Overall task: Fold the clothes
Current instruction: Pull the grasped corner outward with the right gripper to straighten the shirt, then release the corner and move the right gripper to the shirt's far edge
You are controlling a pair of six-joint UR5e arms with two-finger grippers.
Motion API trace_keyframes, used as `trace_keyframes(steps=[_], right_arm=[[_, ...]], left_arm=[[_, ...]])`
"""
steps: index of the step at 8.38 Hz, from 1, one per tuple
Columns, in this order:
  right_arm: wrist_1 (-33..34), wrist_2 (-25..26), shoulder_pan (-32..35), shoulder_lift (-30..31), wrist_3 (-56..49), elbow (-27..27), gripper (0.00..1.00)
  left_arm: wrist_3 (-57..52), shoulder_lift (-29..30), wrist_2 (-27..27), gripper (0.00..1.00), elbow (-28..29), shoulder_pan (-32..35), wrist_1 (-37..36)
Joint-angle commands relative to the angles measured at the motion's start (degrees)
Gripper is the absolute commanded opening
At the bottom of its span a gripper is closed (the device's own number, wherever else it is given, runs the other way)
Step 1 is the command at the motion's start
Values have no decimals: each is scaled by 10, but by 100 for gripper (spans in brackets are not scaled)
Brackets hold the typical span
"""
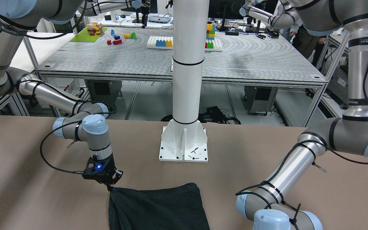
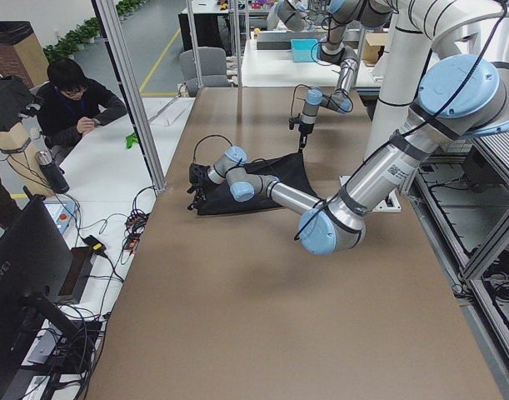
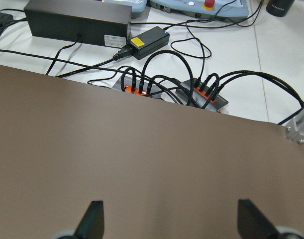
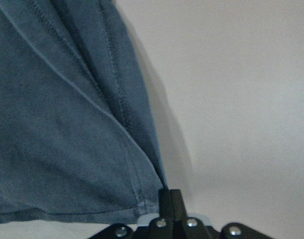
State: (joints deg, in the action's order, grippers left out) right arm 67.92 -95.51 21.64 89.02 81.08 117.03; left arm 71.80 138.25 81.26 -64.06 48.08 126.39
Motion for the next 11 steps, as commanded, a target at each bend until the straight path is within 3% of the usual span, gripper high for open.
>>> trace_keyframes(steps=[1, 3, 5, 6, 8, 10, 11], right_arm=[[-166, -15, -13, 106, 72, 16, 0], [-164, -29, 0, 100, 63, 18, 94], [-119, -90, 71, 52, -43, 9, 95], [-41, -106, 106, -15, -51, 1, 95], [81, -74, 139, -155, -116, -31, 95], [80, -5, 147, -213, -149, -70, 95], [79, 24, 157, -236, -219, -87, 95]], left_arm=[[-3, 0, 0, 94, 7, 1, -1], [-2, -1, 0, 94, 7, 1, -1], [-1, 0, 1, 94, 6, 1, 0], [-2, 0, 5, 94, 3, 2, 0], [-9, 0, 15, 94, 3, 10, -2], [-9, 0, 15, 94, 2, 10, -1], [-9, 0, 15, 94, 3, 10, -1]])
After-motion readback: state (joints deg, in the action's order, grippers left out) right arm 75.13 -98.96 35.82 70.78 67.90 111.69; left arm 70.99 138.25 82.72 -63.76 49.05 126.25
